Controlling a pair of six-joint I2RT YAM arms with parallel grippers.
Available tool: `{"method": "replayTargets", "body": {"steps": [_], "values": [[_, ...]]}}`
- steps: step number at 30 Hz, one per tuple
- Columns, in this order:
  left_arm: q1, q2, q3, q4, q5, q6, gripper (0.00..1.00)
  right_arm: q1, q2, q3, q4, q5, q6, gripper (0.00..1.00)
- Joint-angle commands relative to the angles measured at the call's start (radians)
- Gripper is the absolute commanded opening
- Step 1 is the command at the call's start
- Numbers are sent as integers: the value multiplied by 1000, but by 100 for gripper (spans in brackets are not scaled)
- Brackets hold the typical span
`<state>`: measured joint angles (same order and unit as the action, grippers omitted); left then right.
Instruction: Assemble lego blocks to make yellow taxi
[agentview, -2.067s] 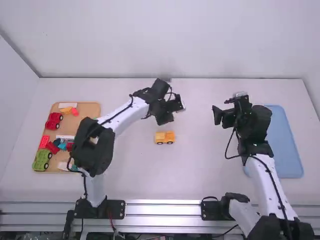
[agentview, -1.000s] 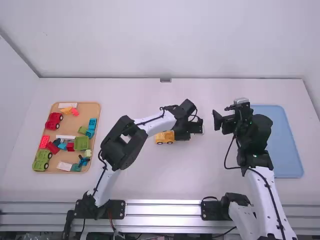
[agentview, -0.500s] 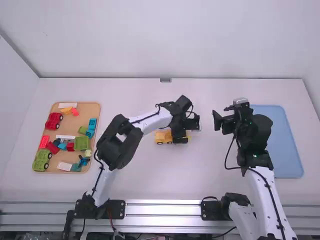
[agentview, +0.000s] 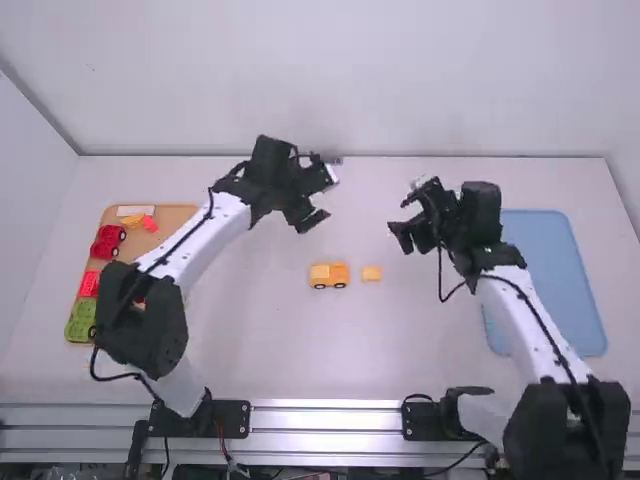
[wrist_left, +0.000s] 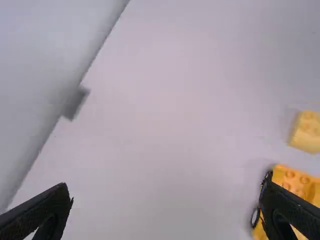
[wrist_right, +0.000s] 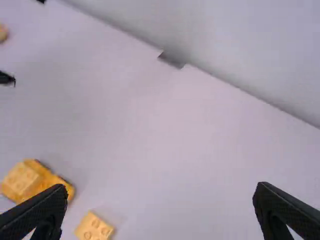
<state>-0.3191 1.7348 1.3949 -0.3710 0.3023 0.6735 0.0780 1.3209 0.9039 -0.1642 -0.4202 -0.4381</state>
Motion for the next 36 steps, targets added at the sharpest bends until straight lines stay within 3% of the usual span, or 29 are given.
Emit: {"method": "replayTargets", "body": {"steps": [1,6,11,19,27,36], "values": [[45,-85,-112,32,-7,-82,99,34,82,118,-90,-5,-161,99],[135,-253,-309,165,83,-71,99,76,257,320,-329,-5,-330,99],[224,-410,-485,319,117,-112,99,103,371,422,-543,23,-548,99],[270,-508,-632,460,117,-135,99,170,470,425,-648,198,-710,99],[268,-507,-657,472,113,-135,99,256,602,425,-644,294,-748,99],[268,-507,-657,466,101,-134,99,290,703,425,-576,293,-712,97]]}}
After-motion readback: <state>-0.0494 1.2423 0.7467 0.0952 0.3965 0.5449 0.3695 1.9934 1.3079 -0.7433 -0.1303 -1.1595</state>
